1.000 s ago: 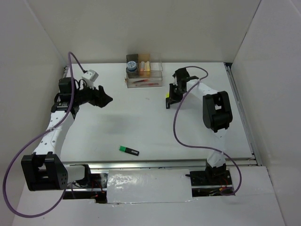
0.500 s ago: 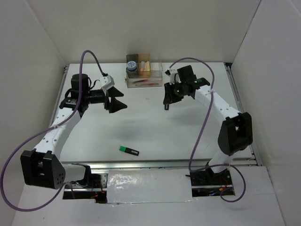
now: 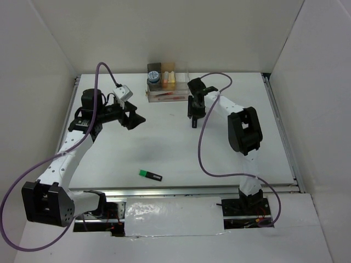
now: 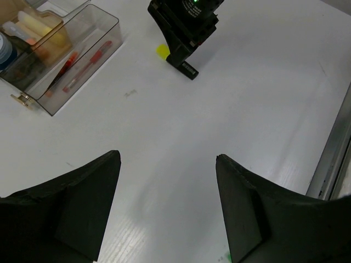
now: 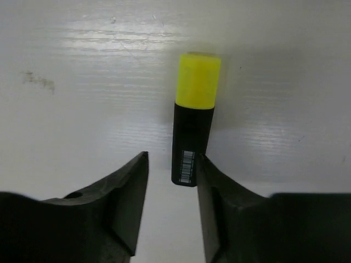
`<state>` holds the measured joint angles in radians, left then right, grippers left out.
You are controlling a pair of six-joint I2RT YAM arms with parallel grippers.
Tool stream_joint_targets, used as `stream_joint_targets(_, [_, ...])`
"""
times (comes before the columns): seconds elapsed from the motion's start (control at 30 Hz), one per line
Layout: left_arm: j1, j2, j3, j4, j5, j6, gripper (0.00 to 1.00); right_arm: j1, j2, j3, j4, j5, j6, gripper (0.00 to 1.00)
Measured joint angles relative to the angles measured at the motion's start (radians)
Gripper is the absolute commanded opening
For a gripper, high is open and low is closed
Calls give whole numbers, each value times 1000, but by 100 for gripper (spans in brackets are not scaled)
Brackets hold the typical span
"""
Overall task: Sort the stationery into containers
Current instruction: Pick up the pen from the center of the board.
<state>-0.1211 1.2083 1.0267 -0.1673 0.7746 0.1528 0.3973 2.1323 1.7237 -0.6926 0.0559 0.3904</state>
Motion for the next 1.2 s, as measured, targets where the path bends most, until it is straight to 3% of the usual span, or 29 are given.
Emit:
stream_joint_targets(0.03, [0, -3, 0, -3, -12, 0, 82, 5, 16, 11, 0, 20, 9, 51])
stream_joint_targets(0.33, [0, -29, -16, -7, -50, 1, 83, 21, 93, 40, -62, 122, 52, 56])
stream_joint_targets(0.7, [2, -32, -32, -13, -69, 0, 84, 19, 93, 37, -65, 81, 57, 40])
stream_joint_targets(0.77, [5, -31, -32, -15, -71, -1, 84, 19, 94, 37, -65, 73, 53, 31])
stream_joint_targets(0.8, [7, -29, -32, -17, -71, -1, 84, 19, 94, 37, -64, 68, 50, 25])
stream_joint_targets(0.83, [9, -24, -32, -19, -71, -3, 84, 18, 94, 37, -64, 63, 47, 9])
stream_joint_targets(0.9, [14, -10, -32, -22, -71, -8, 83, 17, 94, 37, -63, 53, 42, 0])
stream_joint_targets(1.03, [26, 23, -32, -23, -61, -50, 84, 17, 84, 21, -50, 27, -3, 0])
stream_joint_targets(1.2, [57, 58, -32, -1, 27, -156, 82, 57, -31, -145, 8, -9, -150, 0])
